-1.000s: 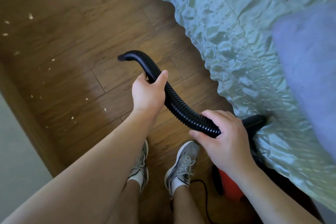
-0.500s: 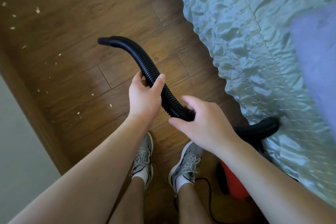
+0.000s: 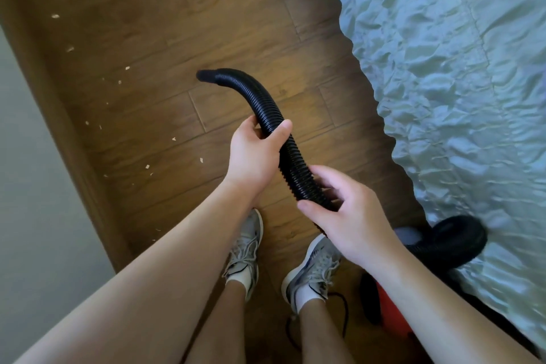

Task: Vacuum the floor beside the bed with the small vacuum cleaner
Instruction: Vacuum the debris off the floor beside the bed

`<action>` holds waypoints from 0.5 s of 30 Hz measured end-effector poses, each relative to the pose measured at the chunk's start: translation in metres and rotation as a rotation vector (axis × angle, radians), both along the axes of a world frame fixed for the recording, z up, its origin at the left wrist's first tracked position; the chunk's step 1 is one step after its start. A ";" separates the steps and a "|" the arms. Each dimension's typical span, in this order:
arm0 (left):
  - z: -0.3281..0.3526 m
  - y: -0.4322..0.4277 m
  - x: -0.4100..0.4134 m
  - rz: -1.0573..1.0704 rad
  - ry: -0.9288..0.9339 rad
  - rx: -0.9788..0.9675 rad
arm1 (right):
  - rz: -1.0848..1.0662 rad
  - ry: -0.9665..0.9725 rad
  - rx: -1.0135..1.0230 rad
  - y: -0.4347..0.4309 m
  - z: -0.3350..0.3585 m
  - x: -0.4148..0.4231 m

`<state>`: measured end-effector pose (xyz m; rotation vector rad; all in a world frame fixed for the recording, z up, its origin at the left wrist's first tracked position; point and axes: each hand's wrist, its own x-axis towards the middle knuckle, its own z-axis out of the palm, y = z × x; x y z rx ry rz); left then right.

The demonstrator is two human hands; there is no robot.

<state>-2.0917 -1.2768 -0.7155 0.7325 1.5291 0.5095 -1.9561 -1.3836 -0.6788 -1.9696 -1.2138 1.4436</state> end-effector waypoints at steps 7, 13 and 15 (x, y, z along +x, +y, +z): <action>0.000 0.026 -0.032 0.060 0.045 0.023 | 0.043 -0.007 -0.065 -0.012 0.002 -0.018; 0.000 0.021 -0.050 0.011 0.040 0.070 | 0.123 -0.025 -0.024 0.036 0.001 -0.045; 0.000 0.015 -0.053 -0.003 0.027 0.072 | 0.111 -0.015 -0.002 0.055 -0.003 -0.058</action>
